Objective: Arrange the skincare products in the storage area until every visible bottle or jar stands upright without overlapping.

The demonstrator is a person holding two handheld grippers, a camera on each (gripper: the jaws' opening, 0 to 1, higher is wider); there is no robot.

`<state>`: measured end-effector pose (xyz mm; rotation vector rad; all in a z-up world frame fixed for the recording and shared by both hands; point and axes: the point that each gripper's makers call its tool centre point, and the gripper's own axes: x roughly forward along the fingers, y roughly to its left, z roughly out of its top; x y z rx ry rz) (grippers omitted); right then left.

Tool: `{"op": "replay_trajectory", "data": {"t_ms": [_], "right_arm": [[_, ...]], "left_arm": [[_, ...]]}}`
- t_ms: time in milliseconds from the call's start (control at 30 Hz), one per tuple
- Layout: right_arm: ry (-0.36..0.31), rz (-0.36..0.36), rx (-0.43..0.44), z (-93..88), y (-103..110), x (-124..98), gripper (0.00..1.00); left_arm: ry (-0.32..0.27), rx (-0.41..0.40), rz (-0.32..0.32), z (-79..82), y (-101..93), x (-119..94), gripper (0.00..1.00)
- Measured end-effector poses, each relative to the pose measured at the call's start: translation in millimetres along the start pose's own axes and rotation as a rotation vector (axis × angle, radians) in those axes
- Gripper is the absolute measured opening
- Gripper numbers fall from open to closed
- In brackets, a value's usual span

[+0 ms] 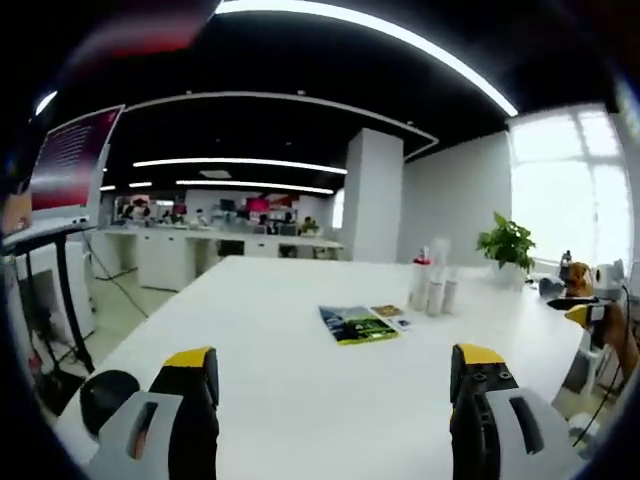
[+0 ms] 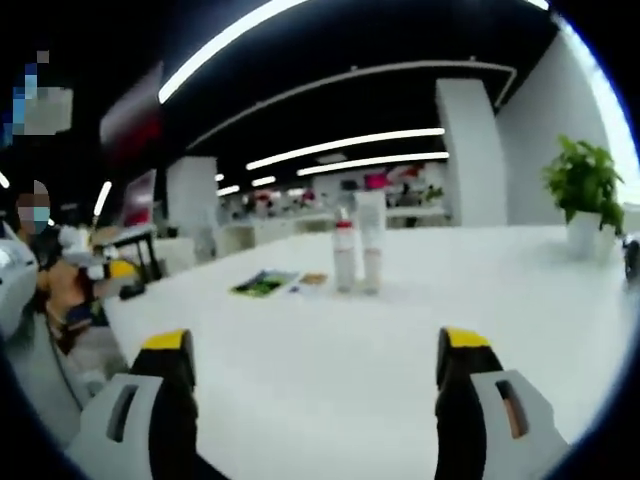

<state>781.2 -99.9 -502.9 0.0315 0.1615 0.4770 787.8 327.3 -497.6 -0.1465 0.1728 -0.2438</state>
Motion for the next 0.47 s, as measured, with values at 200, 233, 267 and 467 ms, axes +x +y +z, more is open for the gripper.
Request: {"op": "replay_trajectory", "data": {"t_ms": [200,233,267,467], "right_arm": [[0.016,-0.009,0.003,-3.7,-0.9,1.6,1.00],[0.016,-0.009,0.003,-3.1,-1.0,1.9,1.00],[0.015,-0.010,0.000,-2.0,-1.0,2.4,1.00],[0.004,-0.013,-0.009,4.3,0.2,4.5,1.00]], "left_arm": [[0.018,0.012,0.010,-2.3,1.0,2.3,1.00],[0.016,0.015,0.016,-1.4,2.4,2.2,1.00],[0.015,0.022,0.026,-0.2,4.3,2.0,1.00],[0.023,0.031,0.062,0.4,10.4,-0.2,1.00]]}}
